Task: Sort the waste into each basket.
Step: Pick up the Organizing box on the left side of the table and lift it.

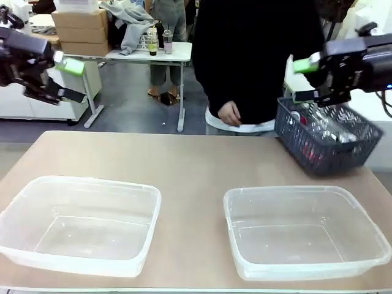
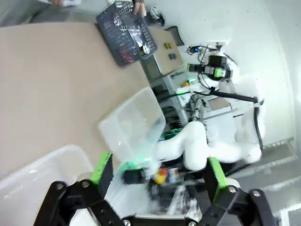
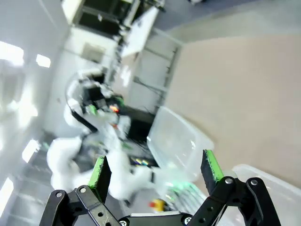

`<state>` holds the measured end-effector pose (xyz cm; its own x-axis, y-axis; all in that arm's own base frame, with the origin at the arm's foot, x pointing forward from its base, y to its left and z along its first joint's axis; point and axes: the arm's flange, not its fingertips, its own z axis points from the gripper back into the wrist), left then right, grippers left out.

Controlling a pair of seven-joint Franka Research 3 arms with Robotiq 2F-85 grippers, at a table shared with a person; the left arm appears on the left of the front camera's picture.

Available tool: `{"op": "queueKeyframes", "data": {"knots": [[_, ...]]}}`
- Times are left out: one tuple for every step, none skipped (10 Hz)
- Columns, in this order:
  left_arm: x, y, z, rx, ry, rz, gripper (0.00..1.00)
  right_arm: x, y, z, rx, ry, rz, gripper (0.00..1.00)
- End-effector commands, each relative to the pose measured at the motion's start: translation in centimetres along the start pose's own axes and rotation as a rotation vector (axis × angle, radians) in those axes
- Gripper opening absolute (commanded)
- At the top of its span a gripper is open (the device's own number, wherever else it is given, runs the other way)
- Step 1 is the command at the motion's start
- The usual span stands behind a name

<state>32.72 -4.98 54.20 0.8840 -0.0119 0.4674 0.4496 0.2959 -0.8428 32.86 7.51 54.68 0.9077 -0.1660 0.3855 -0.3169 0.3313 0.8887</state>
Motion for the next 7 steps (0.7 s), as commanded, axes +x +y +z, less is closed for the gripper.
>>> {"op": "queueKeyframes", "data": {"knots": [[-0.3, -1.6, 0.4, 0.072, 0.037, -0.153, 1.0, -0.7, 1.1, -0.3, -0.058, 0.077, 0.144, 1.0], [-0.3, -1.6, 0.4, 0.072, 0.037, -0.153, 1.0, -0.7, 1.1, -0.3, -0.058, 0.077, 0.144, 1.0], [-0.3, -1.6, 0.4, 0.072, 0.037, -0.153, 1.0, -0.7, 1.1, -0.3, -0.058, 0.077, 0.144, 1.0], [-0.3, -1.6, 0.4, 0.072, 0.037, -0.153, 1.0, -0.4, 0.1, -0.5, -0.03, 0.04, 0.027, 1.0], [-0.1, -0.9, -0.1, 0.063, 0.045, -0.081, 1.0, -0.3, 1.2, -2.7, -0.096, 0.13, -0.051, 1.0], [0.0, -1.6, 1.7, 0.205, 0.22, -0.223, 1.0, -0.6, 2.4, -8.5, -0.03, 0.241, -0.052, 1.0], [-0.3, -2.0, 4.2, 0.45, 0.293, -0.271, 1.0, -1.0, 3.2, -13.6, -0.028, 0.273, -0.059, 1.0]]}}
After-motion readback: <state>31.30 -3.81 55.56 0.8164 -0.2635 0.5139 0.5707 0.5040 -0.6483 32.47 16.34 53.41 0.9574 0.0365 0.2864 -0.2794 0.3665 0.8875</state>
